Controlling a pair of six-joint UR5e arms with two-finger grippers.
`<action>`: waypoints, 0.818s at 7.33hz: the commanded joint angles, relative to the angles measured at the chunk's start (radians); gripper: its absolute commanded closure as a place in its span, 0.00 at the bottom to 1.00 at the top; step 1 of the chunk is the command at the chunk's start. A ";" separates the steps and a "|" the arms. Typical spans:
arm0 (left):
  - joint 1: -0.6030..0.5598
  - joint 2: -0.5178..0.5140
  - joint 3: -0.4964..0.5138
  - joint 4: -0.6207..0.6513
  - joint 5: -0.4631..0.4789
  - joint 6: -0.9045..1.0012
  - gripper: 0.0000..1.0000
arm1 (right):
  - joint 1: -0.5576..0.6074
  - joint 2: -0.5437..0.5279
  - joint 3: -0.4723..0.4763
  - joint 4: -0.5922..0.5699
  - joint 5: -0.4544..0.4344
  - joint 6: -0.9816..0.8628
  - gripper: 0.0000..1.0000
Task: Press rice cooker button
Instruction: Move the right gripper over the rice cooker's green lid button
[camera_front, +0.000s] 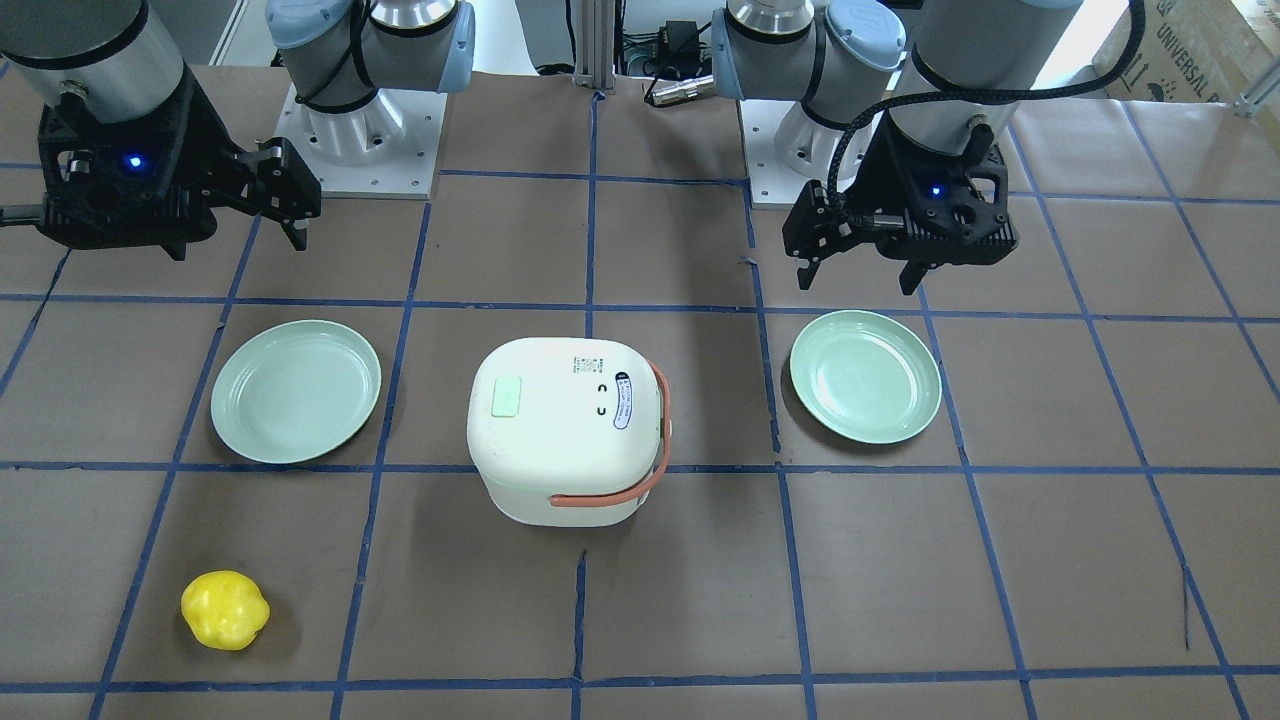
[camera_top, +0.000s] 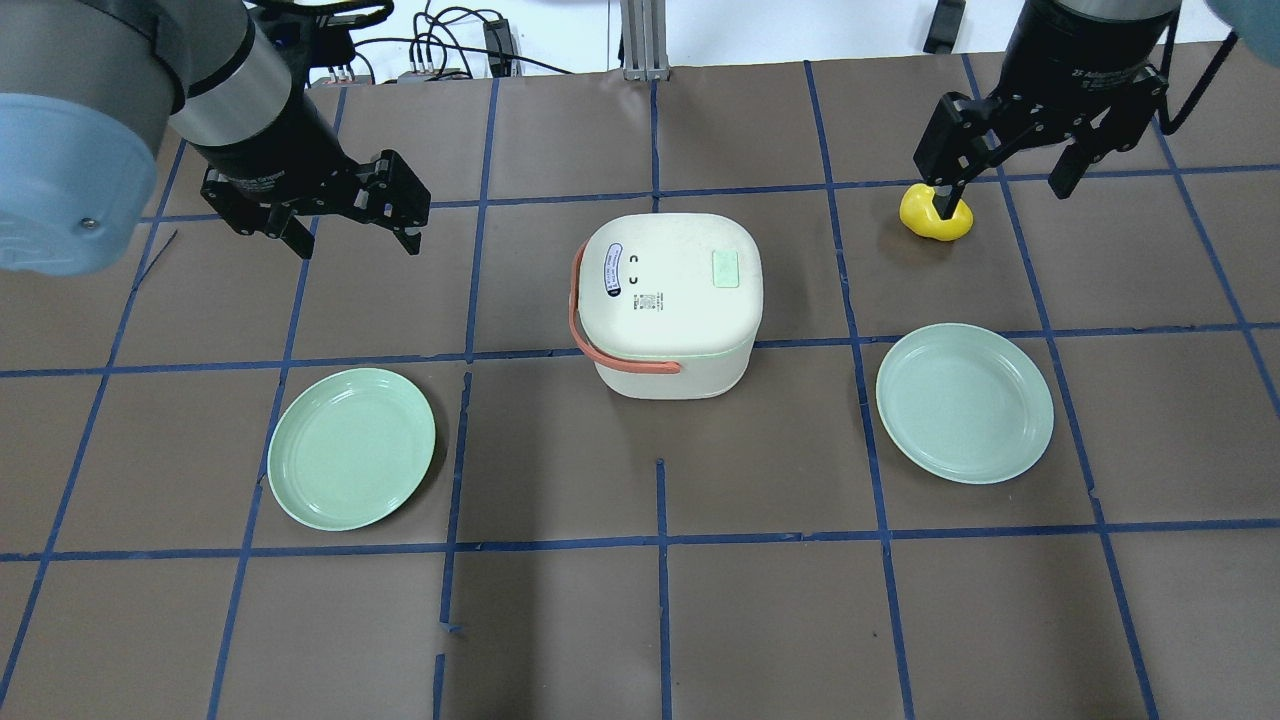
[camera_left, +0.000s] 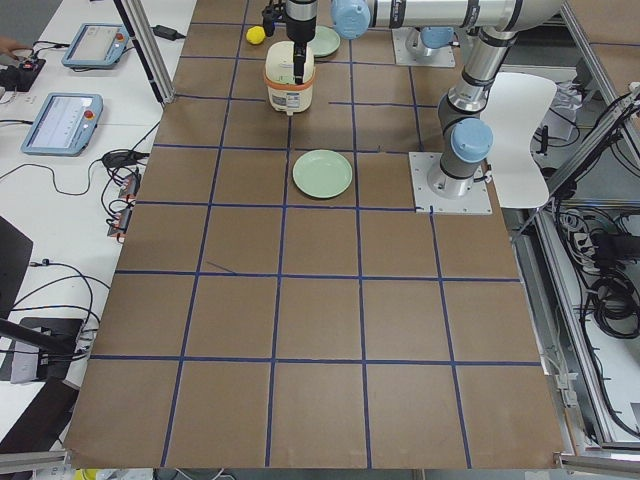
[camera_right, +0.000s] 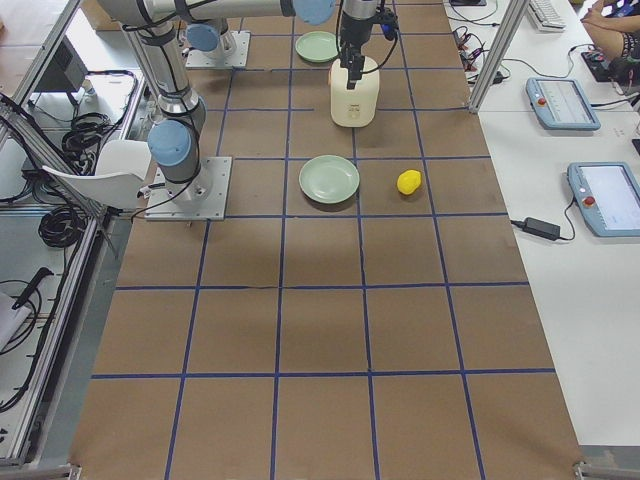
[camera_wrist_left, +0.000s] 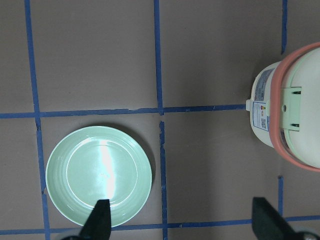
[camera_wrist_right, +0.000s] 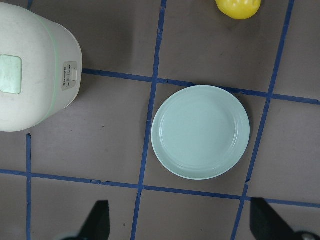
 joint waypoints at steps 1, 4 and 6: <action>0.000 0.000 0.000 0.000 0.000 0.000 0.00 | 0.009 0.007 -0.011 -0.038 0.004 0.009 0.02; 0.002 0.000 0.000 0.000 0.000 0.000 0.00 | 0.159 0.051 -0.023 -0.101 0.004 0.189 0.00; 0.000 0.000 0.000 0.000 0.000 0.000 0.00 | 0.261 0.152 -0.060 -0.182 0.022 0.285 0.32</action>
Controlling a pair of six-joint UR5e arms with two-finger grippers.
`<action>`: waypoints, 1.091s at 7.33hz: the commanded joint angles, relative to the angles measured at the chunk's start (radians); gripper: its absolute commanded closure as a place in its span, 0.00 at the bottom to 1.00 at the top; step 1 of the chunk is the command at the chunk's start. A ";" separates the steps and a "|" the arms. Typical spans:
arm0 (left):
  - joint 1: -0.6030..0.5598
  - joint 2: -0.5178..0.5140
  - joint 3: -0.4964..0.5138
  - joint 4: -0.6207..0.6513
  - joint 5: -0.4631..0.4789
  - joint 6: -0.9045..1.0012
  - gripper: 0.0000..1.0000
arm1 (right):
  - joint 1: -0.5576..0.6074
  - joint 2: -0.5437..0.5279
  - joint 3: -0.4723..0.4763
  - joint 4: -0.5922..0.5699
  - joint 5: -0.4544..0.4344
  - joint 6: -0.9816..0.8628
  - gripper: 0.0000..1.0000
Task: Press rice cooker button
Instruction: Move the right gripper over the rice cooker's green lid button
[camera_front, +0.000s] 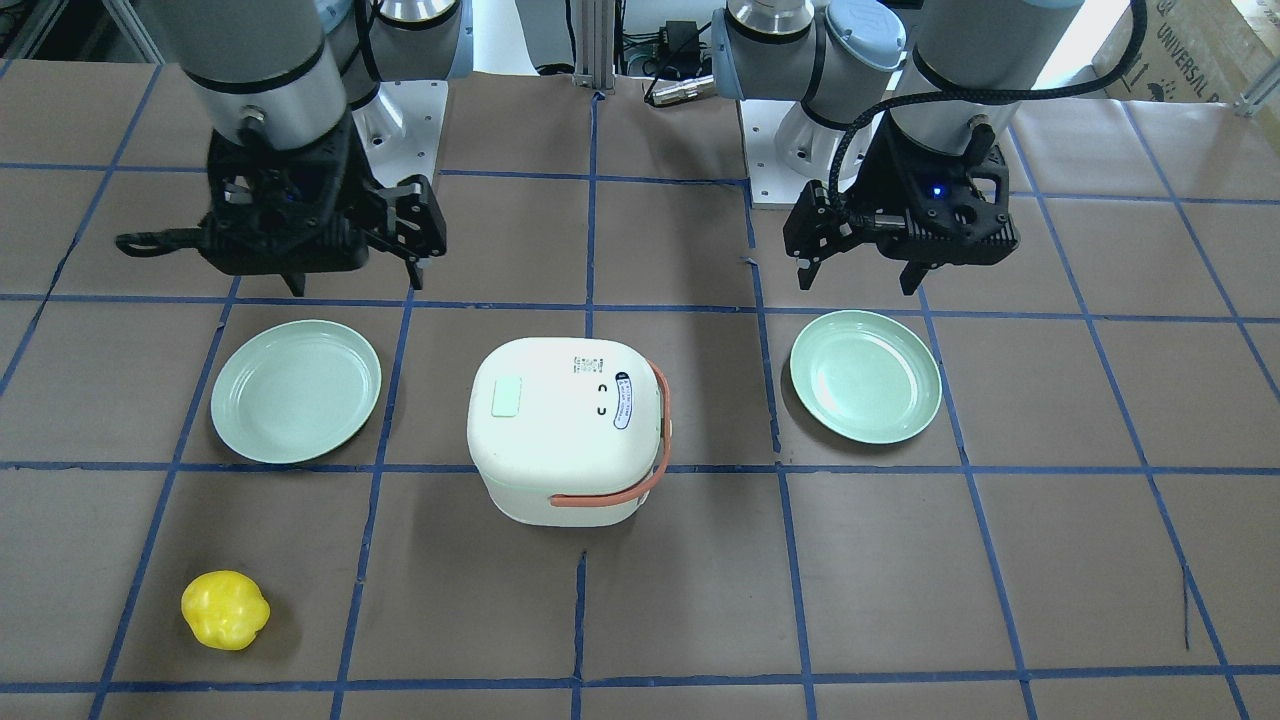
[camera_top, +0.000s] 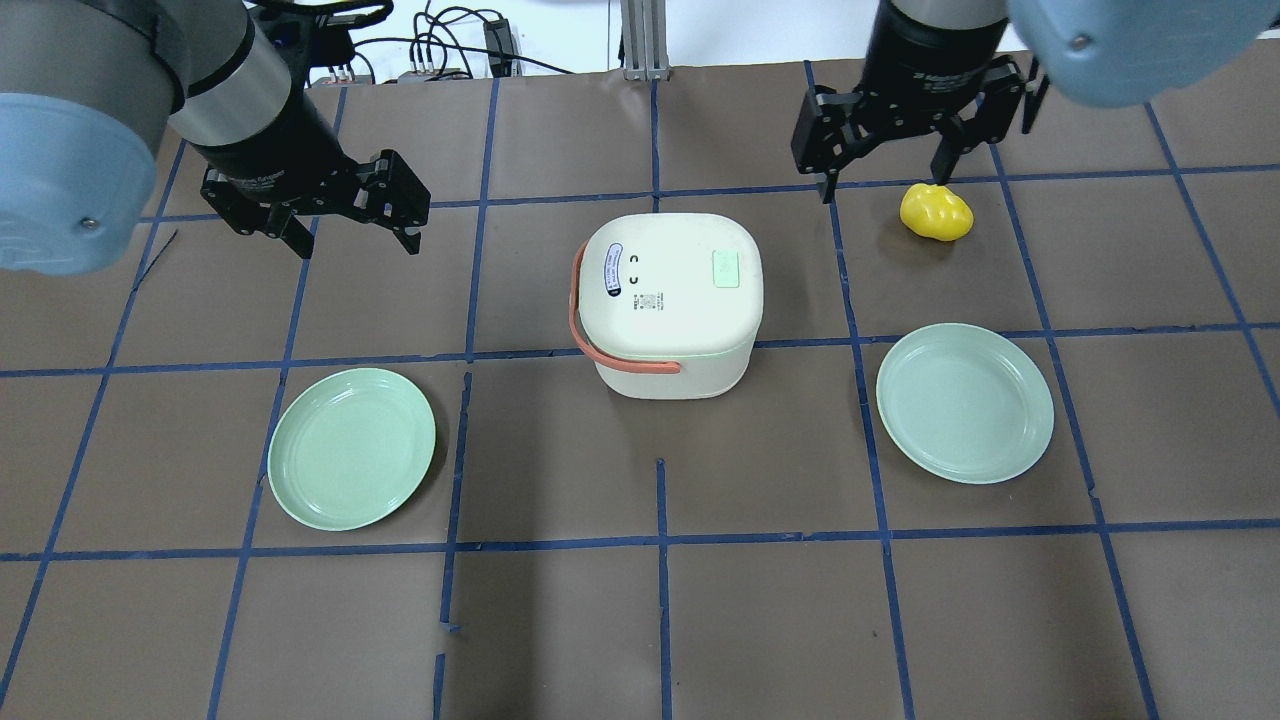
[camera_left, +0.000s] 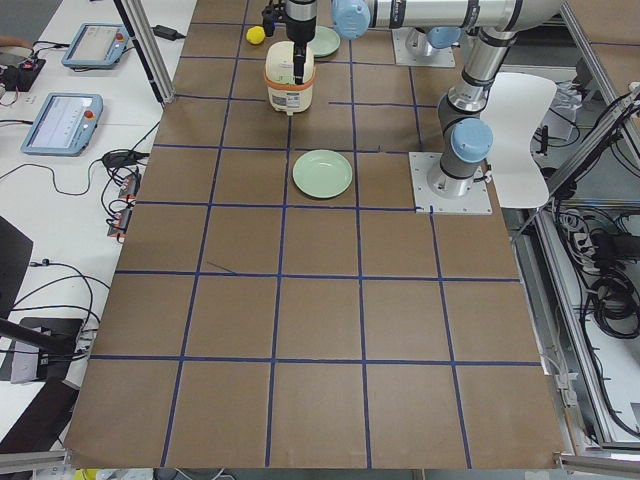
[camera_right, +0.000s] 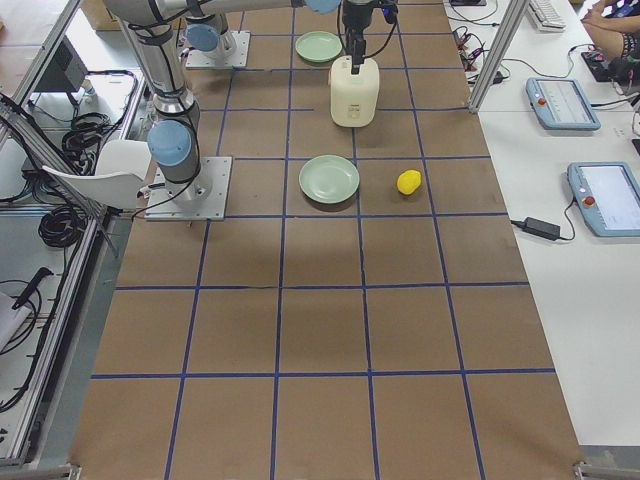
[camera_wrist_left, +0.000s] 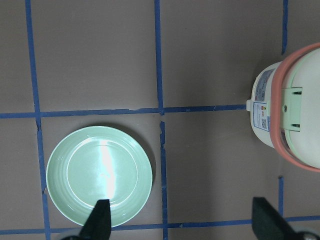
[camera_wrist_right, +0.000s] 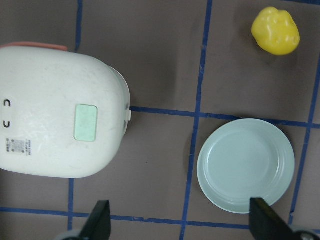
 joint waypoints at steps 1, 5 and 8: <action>0.001 0.000 0.000 0.000 -0.001 0.000 0.00 | 0.080 0.088 -0.024 -0.048 0.031 0.071 0.60; -0.001 0.000 0.000 0.000 -0.001 0.000 0.00 | 0.071 0.160 -0.007 -0.094 0.126 0.102 0.91; -0.001 0.000 0.000 0.000 -0.001 0.000 0.00 | 0.071 0.216 -0.004 -0.143 0.116 0.109 0.92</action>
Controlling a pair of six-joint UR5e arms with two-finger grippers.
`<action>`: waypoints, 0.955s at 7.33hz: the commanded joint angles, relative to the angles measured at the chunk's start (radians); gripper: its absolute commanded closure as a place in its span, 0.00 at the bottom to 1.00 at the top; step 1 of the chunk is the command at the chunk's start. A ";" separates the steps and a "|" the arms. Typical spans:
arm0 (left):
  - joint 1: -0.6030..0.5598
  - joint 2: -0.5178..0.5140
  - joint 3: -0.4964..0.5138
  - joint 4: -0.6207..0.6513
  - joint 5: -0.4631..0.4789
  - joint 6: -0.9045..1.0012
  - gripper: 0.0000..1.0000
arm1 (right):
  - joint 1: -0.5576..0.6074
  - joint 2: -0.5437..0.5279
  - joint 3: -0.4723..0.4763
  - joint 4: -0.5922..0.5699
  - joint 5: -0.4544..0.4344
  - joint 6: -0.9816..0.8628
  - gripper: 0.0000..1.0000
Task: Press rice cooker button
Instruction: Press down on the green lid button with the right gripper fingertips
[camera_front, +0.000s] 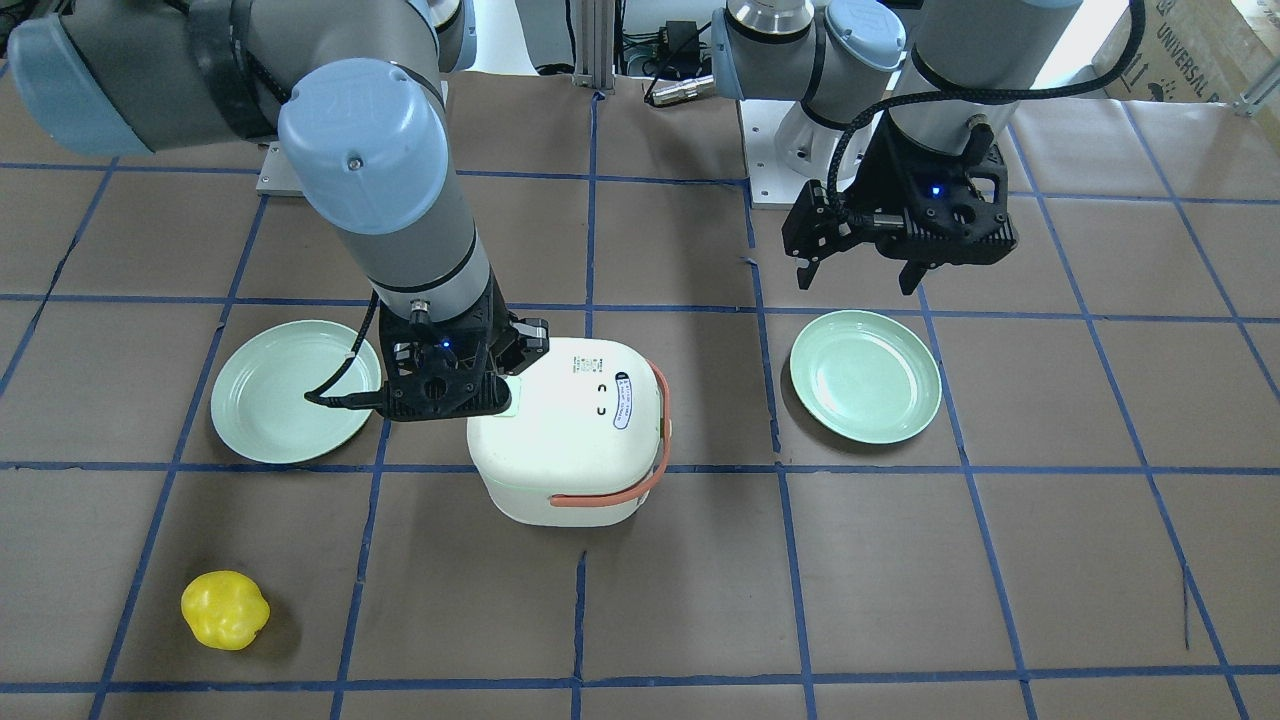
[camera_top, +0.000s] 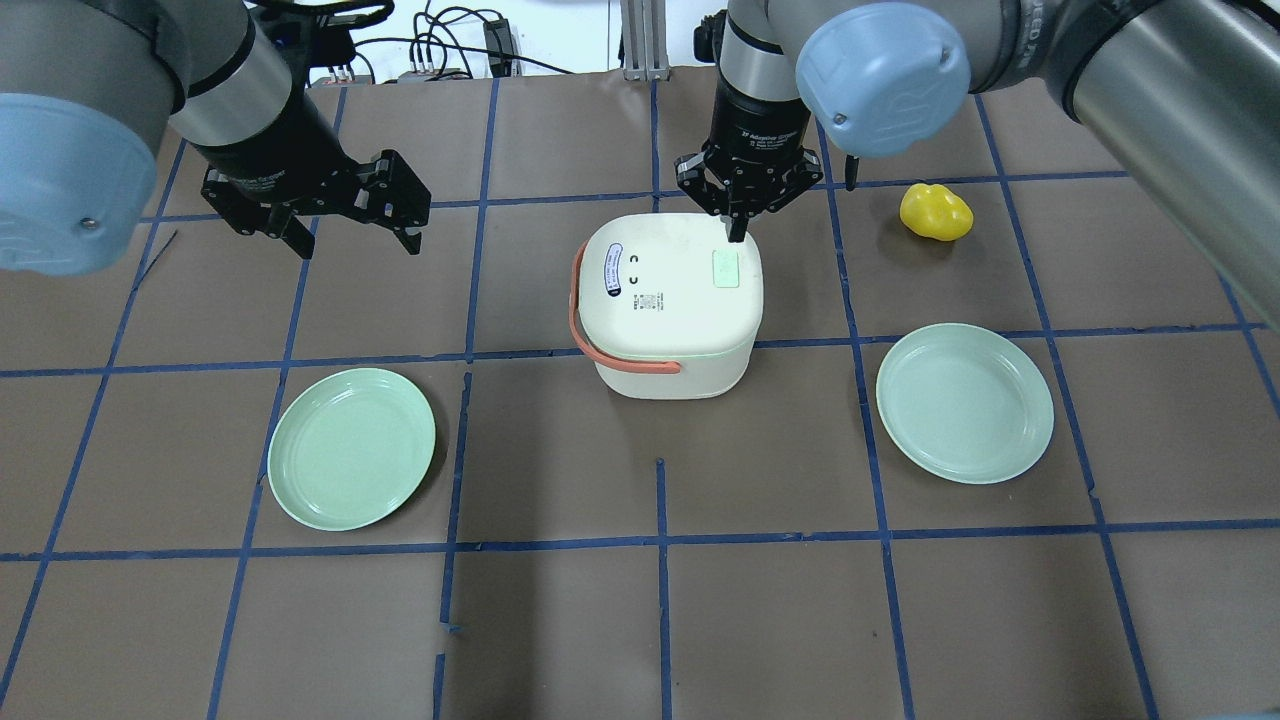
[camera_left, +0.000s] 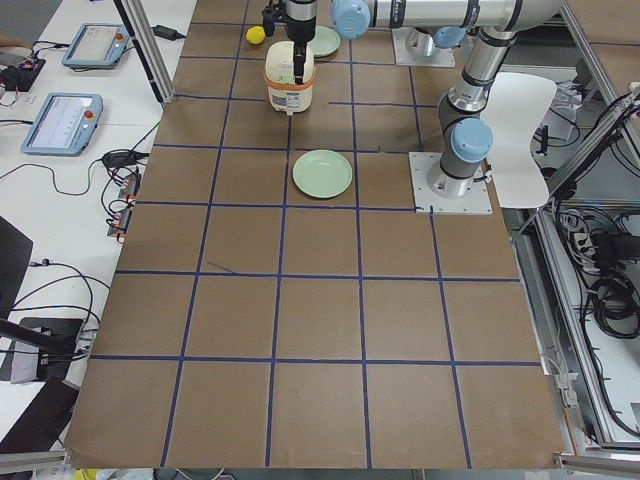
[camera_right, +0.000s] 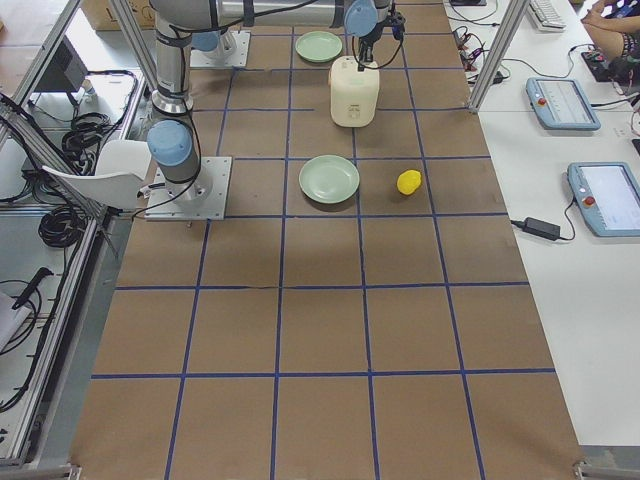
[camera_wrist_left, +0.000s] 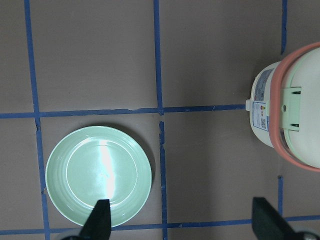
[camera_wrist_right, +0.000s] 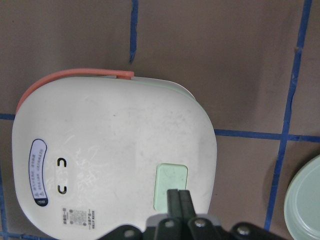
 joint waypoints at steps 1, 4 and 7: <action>0.000 0.000 0.000 0.000 0.002 0.000 0.00 | 0.002 0.030 0.001 -0.020 -0.004 0.003 0.92; 0.000 0.000 0.000 0.000 0.000 0.000 0.00 | 0.002 0.028 0.026 -0.020 0.004 0.004 0.92; 0.000 0.000 0.000 0.000 0.000 0.000 0.00 | 0.002 0.030 0.029 -0.020 0.008 0.004 0.92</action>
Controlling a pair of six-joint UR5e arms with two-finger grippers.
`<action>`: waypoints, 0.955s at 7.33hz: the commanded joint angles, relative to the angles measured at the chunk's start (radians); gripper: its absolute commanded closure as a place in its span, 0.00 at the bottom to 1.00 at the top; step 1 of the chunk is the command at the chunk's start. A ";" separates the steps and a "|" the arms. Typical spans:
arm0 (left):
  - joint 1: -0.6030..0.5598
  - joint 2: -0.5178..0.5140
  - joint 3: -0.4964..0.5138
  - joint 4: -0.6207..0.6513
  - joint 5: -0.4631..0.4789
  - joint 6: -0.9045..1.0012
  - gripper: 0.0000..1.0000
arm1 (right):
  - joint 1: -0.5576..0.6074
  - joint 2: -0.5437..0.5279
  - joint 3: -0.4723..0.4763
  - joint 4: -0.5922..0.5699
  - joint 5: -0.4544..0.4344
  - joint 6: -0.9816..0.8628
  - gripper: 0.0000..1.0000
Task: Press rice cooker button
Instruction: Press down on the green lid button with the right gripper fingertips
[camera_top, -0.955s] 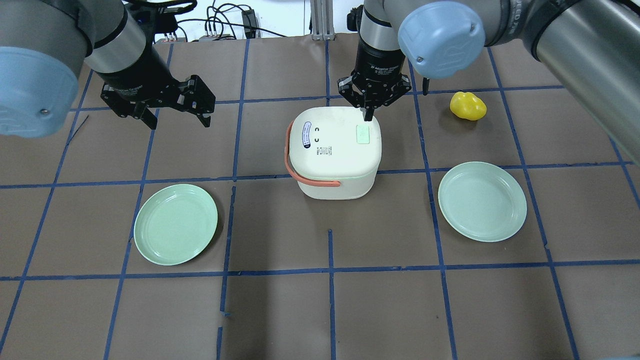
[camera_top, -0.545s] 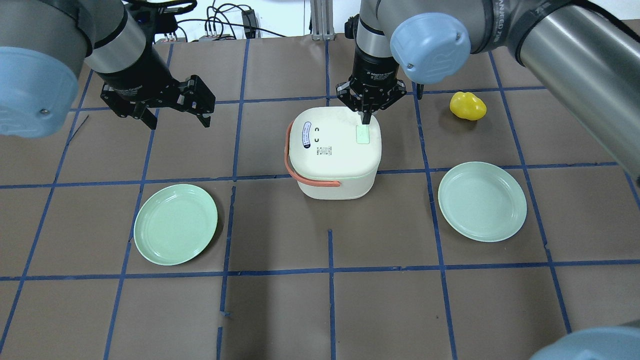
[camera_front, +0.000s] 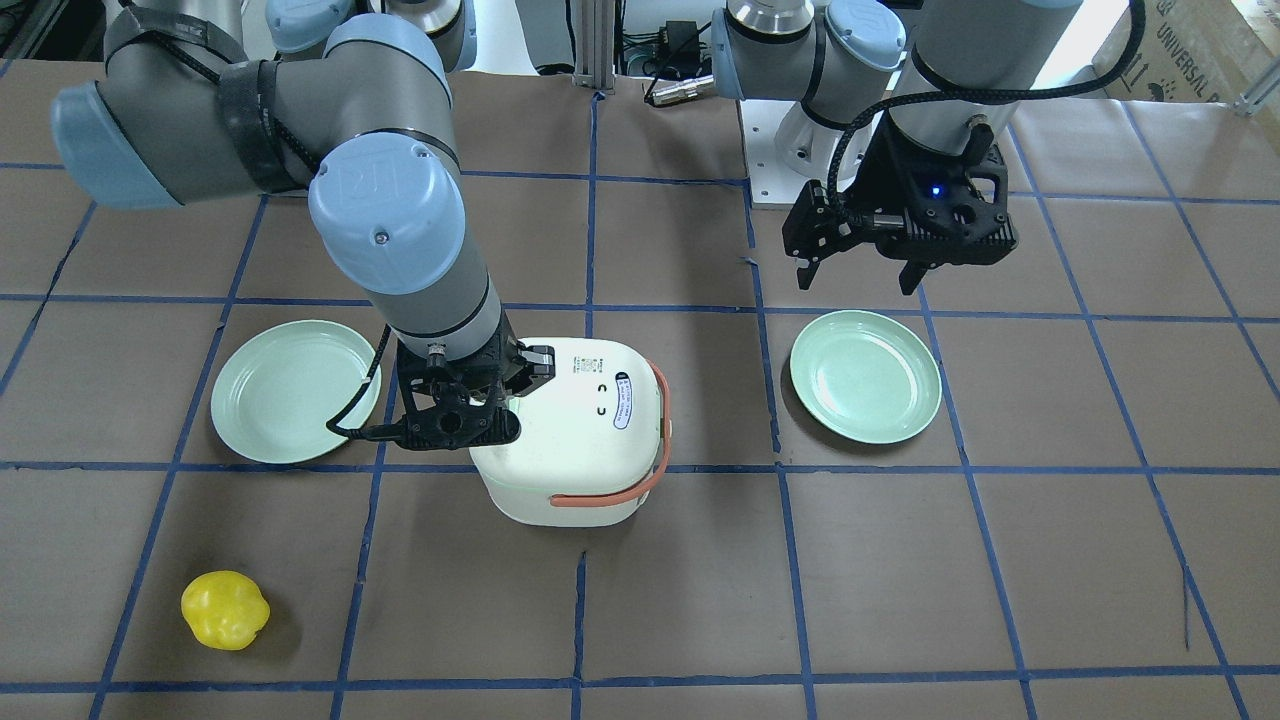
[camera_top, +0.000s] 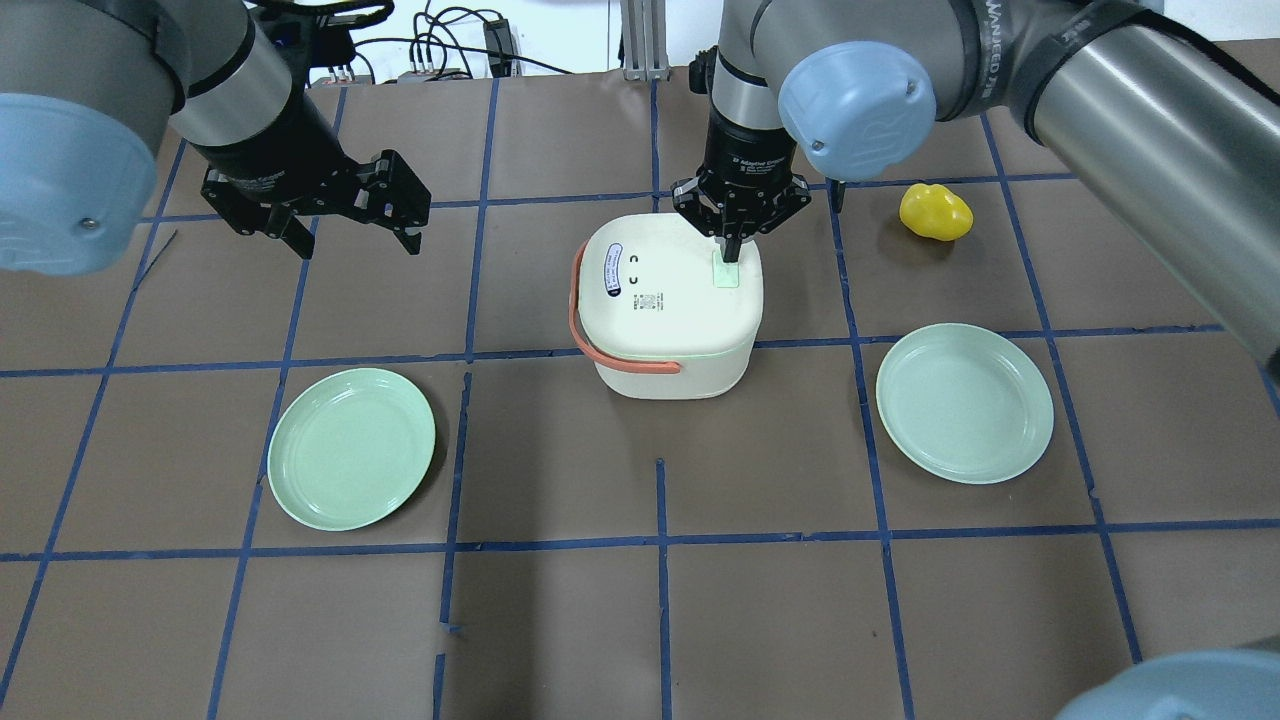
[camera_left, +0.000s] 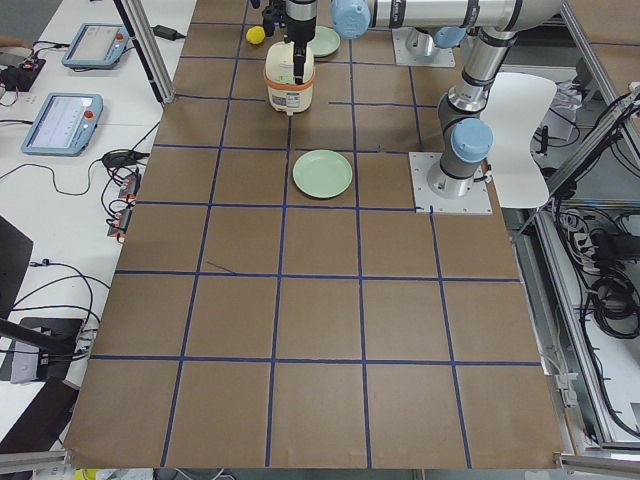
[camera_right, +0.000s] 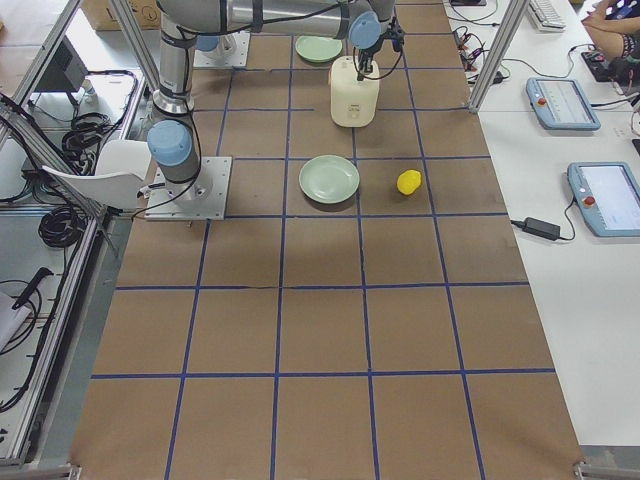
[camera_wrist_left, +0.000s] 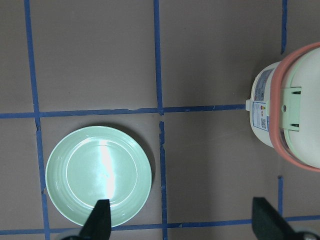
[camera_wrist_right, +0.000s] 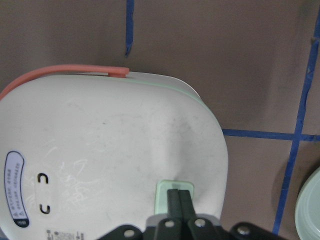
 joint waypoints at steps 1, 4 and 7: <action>0.000 0.000 0.000 0.000 0.000 0.000 0.00 | 0.000 -0.001 0.011 0.000 0.001 0.000 0.92; 0.000 0.000 0.000 0.000 0.000 0.000 0.00 | 0.000 0.001 0.021 -0.008 0.003 0.000 0.91; 0.002 0.000 0.000 0.000 0.000 0.000 0.00 | 0.002 -0.015 -0.004 0.001 -0.008 0.009 0.89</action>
